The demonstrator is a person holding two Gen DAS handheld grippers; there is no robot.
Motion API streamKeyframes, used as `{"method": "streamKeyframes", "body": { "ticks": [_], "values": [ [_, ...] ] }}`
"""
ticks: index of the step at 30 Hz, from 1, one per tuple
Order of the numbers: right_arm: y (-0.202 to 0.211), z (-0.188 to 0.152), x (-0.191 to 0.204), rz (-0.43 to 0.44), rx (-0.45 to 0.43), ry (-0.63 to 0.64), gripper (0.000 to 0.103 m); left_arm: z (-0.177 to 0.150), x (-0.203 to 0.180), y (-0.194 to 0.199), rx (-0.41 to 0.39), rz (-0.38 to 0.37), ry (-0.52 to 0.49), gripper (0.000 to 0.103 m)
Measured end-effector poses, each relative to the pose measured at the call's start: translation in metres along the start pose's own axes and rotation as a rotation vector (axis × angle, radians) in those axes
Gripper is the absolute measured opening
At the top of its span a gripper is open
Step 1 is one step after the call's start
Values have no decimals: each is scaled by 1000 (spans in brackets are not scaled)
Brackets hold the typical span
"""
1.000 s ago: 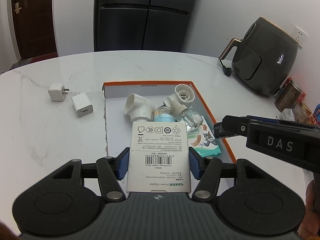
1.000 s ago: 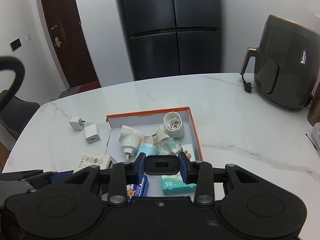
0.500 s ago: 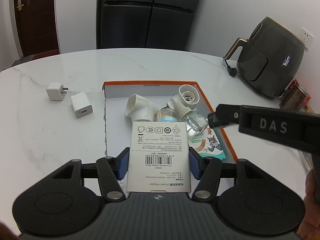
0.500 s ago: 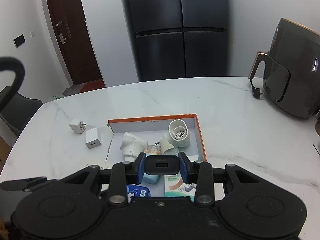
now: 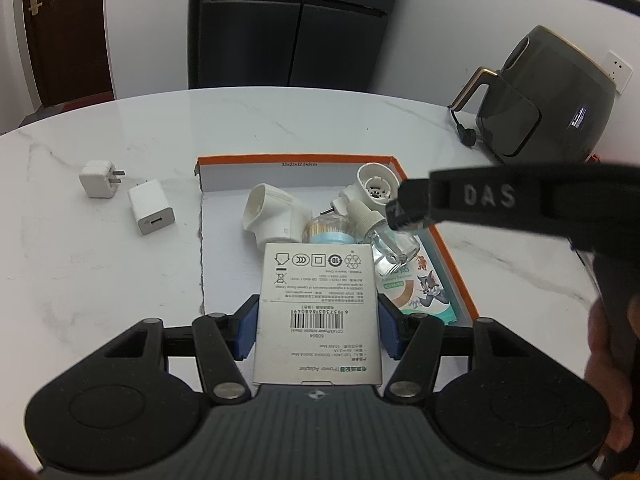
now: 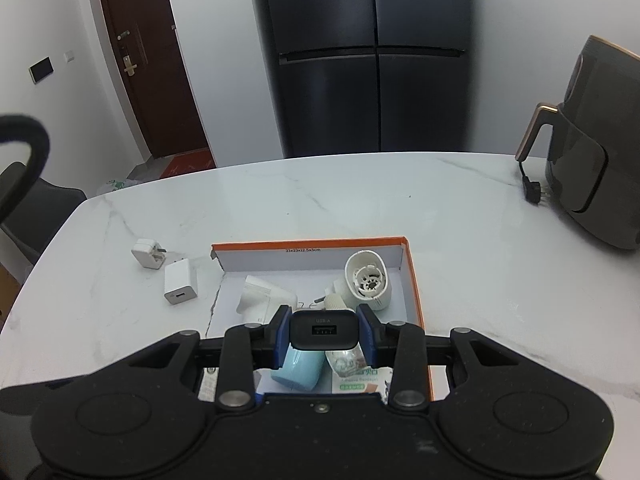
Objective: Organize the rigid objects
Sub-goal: 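Lower the black charger and boxed adapter into the tray and open both grippers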
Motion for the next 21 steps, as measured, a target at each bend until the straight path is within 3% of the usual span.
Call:
{"method": "streamKeyframes", "body": {
  "ticks": [9, 11, 14, 21],
  "values": [
    [-19, 21, -15, -50, -5, -14, 44, 7, -1, -6, 8, -1, 11, 60],
    [-20, 24, -19, -69, -29, -15, 47, 9, -2, -8, 9, -2, 11, 60],
    [-16, 26, -22, -63, -52, -13, 61, 11, -6, -10, 10, -3, 5, 60],
    [9, 13, -36, -54, -97, -62, 67, 14, -14, -17, 27, -24, -4, 60]
  ]
}}
Point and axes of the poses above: each gripper's, at about its wrist camera, not at the fingertips, and y roughly against the way its jaws point, x to its left, z to its top, the point moved 3 cm from there along -y, roughly the way its jaws point, and after that the axes turned 15 degrees about x, right-handed, at the moved point
